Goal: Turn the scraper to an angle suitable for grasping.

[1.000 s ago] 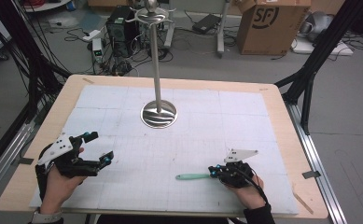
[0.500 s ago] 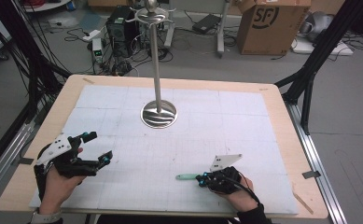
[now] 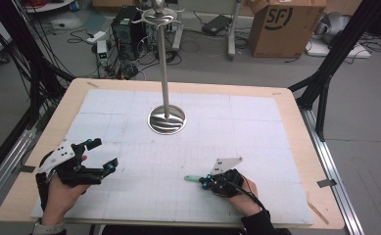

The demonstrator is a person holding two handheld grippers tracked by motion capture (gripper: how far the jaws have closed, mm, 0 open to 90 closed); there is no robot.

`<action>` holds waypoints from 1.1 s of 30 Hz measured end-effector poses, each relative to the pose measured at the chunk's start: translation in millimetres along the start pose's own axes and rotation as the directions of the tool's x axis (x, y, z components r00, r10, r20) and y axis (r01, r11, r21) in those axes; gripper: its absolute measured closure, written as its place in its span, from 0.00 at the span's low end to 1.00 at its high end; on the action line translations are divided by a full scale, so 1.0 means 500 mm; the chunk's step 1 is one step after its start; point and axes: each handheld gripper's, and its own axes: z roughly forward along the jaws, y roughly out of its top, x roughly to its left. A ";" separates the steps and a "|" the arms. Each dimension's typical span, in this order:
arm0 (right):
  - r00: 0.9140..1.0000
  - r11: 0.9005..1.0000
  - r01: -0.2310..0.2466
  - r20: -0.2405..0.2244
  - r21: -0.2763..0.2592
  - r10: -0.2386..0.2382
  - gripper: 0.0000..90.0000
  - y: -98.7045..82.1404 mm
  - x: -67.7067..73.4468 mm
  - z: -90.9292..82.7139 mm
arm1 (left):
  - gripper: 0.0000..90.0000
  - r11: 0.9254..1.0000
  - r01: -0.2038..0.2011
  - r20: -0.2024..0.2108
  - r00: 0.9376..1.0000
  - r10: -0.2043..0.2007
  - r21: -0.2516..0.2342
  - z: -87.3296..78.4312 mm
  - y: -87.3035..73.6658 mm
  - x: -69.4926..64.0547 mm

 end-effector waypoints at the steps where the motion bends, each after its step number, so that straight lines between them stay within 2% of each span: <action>1: 1.000 1.000 0.000 0.000 0.000 0.000 1.00 0.000 0.000 0.000 | 0.05 1.000 0.001 -0.003 1.000 -0.001 0.001 0.000 0.000 0.000; 4: 1.000 1.000 -0.020 0.022 -0.016 0.021 1.00 0.003 -0.014 0.006 | 0.05 1.000 0.007 -0.004 1.000 -0.007 -0.001 0.000 -0.001 0.001; 6: 0.999 0.999 -0.041 0.033 -0.025 0.042 1.00 0.004 -0.026 0.009 | 0.05 1.000 0.004 -0.004 1.000 -0.004 0.002 0.000 -0.001 0.001; 7: 0.996 0.997 -0.072 0.044 -0.033 0.073 1.00 0.006 -0.037 0.012 | 0.05 1.000 0.004 -0.005 1.000 -0.004 0.002 0.000 -0.001 0.001; 9: 0.995 0.996 -0.082 0.052 -0.036 0.084 1.00 0.007 -0.043 0.013 | 0.05 1.000 0.004 -0.005 1.000 -0.004 0.002 0.000 -0.001 0.001; 15: 0.985 0.990 -0.129 0.103 -0.060 0.135 1.00 0.008 -0.071 0.017 | 0.05 0.999 -0.037 -0.019 0.999 0.037 0.025 0.005 0.000 -0.008; 19: 0.984 0.987 -0.143 0.093 -0.067 0.149 1.00 0.006 -0.076 0.017 | 0.05 0.999 -0.042 -0.013 0.999 0.042 0.025 0.006 0.001 -0.011; 21: 0.985 0.989 -0.132 0.107 -0.066 0.138 1.00 0.008 -0.073 0.016 | 0.05 0.999 -0.039 -0.014 0.999 0.040 0.025 0.006 0.000 -0.011; 23: 0.984 0.986 -0.141 0.095 -0.087 0.149 1.00 0.008 -0.073 0.009 | 0.05 0.999 -0.037 -0.012 0.999 0.038 0.024 0.005 0.000 -0.011; 24: 0.983 0.979 -0.160 0.076 -0.126 0.170 1.00 0.008 -0.076 -0.002 | 0.05 0.999 -0.035 -0.012 0.999 0.036 0.020 0.004 0.001 -0.009; 26: 0.982 0.977 -0.158 0.080 -0.146 0.171 1.00 0.008 -0.077 -0.009 | 0.05 0.999 -0.032 -0.012 0.999 0.032 0.019 0.003 0.001 -0.007; 27: 0.980 0.972 -0.164 0.082 -0.166 0.180 1.00 0.007 -0.081 -0.027 | 0.05 0.999 -0.030 -0.013 0.999 0.030 0.019 0.003 0.000 -0.006; 28: 0.981 0.974 -0.154 0.092 -0.163 0.171 1.00 0.004 -0.082 -0.036 | 0.05 0.999 -0.029 -0.015 0.999 0.029 0.019 0.002 0.000 -0.004; 31: 0.981 0.973 -0.152 0.093 -0.177 0.170 0.99 -0.003 -0.082 -0.053 | 0.05 1.000 -0.022 -0.017 1.000 0.023 0.017 0.001 -0.001 -0.001; 32: 0.981 0.969 -0.142 0.099 -0.200 0.165 0.93 -0.012 -0.080 -0.070 | 0.05 1.000 -0.020 -0.017 1.000 0.020 0.017 0.000 -0.001 0.000; 33: 0.981 0.969 -0.142 0.099 -0.200 0.165 0.93 -0.012 -0.080 -0.070 | 0.05 1.000 -0.018 -0.016 1.000 0.019 0.017 0.000 -0.001 0.001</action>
